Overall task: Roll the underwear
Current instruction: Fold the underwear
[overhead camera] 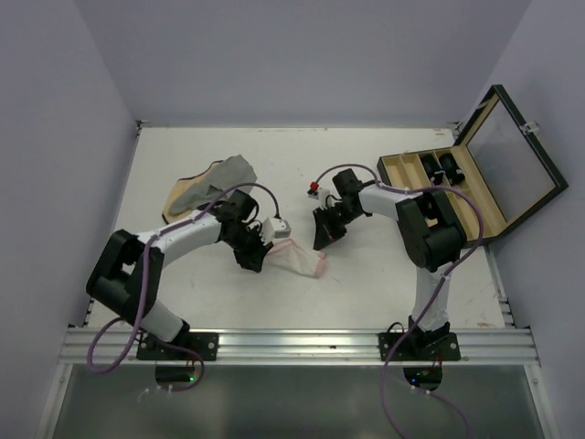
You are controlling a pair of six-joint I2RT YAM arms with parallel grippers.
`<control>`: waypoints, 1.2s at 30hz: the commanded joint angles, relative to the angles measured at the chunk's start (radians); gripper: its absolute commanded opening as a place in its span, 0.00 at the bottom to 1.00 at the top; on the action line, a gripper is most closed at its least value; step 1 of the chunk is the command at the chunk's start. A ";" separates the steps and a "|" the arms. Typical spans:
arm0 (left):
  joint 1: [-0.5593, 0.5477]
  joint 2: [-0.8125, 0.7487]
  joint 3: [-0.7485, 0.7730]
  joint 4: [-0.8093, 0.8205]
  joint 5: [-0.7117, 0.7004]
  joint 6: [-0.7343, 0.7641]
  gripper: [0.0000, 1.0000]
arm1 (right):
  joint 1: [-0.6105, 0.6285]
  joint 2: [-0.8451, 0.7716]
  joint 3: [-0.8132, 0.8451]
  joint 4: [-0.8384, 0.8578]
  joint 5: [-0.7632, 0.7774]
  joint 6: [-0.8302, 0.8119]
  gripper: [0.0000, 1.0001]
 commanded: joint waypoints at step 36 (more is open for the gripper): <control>0.050 0.145 0.197 0.105 0.004 -0.165 0.39 | -0.008 -0.221 -0.270 0.336 0.050 0.315 0.00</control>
